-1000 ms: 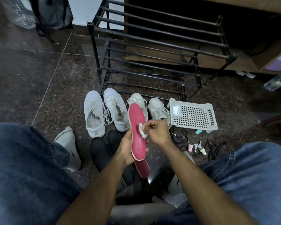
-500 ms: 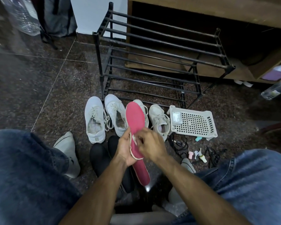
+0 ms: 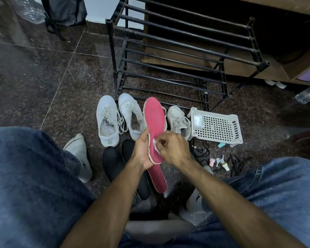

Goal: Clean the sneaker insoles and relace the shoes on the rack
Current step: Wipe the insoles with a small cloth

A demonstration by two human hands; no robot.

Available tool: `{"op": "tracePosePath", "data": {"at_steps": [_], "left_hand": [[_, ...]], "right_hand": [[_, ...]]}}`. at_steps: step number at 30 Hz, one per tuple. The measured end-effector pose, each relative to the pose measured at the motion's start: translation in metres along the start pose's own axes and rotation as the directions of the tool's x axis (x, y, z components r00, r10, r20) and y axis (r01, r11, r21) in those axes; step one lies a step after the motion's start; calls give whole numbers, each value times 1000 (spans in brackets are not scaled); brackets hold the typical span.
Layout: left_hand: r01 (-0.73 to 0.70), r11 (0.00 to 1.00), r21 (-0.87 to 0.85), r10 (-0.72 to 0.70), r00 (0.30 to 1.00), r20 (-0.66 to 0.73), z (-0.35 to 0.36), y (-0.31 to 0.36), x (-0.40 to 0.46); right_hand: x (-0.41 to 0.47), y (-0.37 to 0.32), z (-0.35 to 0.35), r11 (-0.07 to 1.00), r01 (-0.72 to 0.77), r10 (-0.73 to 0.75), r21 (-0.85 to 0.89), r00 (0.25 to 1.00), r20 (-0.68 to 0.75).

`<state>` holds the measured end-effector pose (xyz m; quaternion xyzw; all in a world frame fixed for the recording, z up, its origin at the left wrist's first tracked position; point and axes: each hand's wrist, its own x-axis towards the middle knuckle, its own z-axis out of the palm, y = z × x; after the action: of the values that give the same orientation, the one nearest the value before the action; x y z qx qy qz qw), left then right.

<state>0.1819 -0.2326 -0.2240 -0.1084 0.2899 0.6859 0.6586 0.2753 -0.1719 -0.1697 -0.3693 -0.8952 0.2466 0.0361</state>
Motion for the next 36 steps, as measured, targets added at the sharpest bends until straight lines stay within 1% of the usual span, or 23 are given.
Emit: {"op": "tracePosePath", "data": {"at_steps": [3, 5, 8, 9, 10, 12, 14, 16, 18, 19, 21, 23, 24, 26, 28, 30, 32, 34, 36], "left_hand": [[0, 1000, 17, 0, 1000, 12, 4, -4, -2], [-4, 1000, 22, 4, 1000, 10, 2, -2, -2], [-32, 999, 19, 32, 999, 0, -4, 2, 2], [-50, 999, 14, 50, 999, -5, -5, 4, 4], [-62, 998, 12, 62, 998, -6, -5, 4, 6], [-53, 999, -5, 53, 999, -6, -2, 3, 6], [-23, 1000, -20, 23, 1000, -5, 1, -1, 5], [-25, 999, -38, 25, 1000, 3, 3, -5, 2], [-37, 999, -36, 37, 999, 5, 2, -4, 1], [-41, 998, -41, 41, 999, -4, 2, -2, 0], [-52, 998, -42, 51, 998, -23, -2, 2, 3], [-76, 997, -16, 75, 996, -39, -6, 5, 8], [-77, 997, -12, 77, 996, -37, -5, 4, 9], [-49, 999, -1, 49, 999, -20, 1, 0, 6], [-21, 1000, -10, 21, 1000, 0, 5, -5, 4], [-24, 1000, -10, 24, 1000, 6, 6, -9, 3], [-41, 999, 12, 41, 999, 5, 6, -7, 2], [-56, 998, -1, 56, 998, -2, 4, -2, 2], [-88, 996, -17, 87, 996, -31, 0, 2, 4]], "right_hand": [[14, -4, 0, 993, -115, 116, 8, 990, -75], [11, -5, 2, 988, -144, 148, 57, 987, -70], [-11, -5, 8, 985, -63, 47, 163, 994, 100], [-18, -5, 9, 986, -28, 4, 167, 990, 143], [-20, -5, 8, 989, 6, -29, 150, 988, 151], [-12, -4, 4, 994, 51, -60, 94, 994, 94], [3, -4, 2, 998, 54, -55, 28, 998, 12], [16, -4, 2, 999, -19, 21, 35, 999, -51], [19, -4, 3, 992, -78, 85, 100, 995, -60], [17, -5, 4, 989, -73, 78, 129, 996, -33], [1, -5, 4, 987, -21, 8, 157, 997, 83], [-16, -7, 3, 993, 57, -75, 108, 981, 179], [-19, -6, 0, 994, 93, -102, 55, 977, 187], [-8, -2, -4, 991, 123, -114, -60, 984, 138], [8, 2, -6, 988, 70, -61, -138, 996, 72], [23, 2, -7, 985, -17, 18, -169, 1000, 0], [27, 0, -6, 986, -80, 75, -148, 997, -35], [21, -5, -6, 992, -42, 46, -117, 998, 33], [5, -8, -5, 999, 11, -3, -46, 985, 173]]}}
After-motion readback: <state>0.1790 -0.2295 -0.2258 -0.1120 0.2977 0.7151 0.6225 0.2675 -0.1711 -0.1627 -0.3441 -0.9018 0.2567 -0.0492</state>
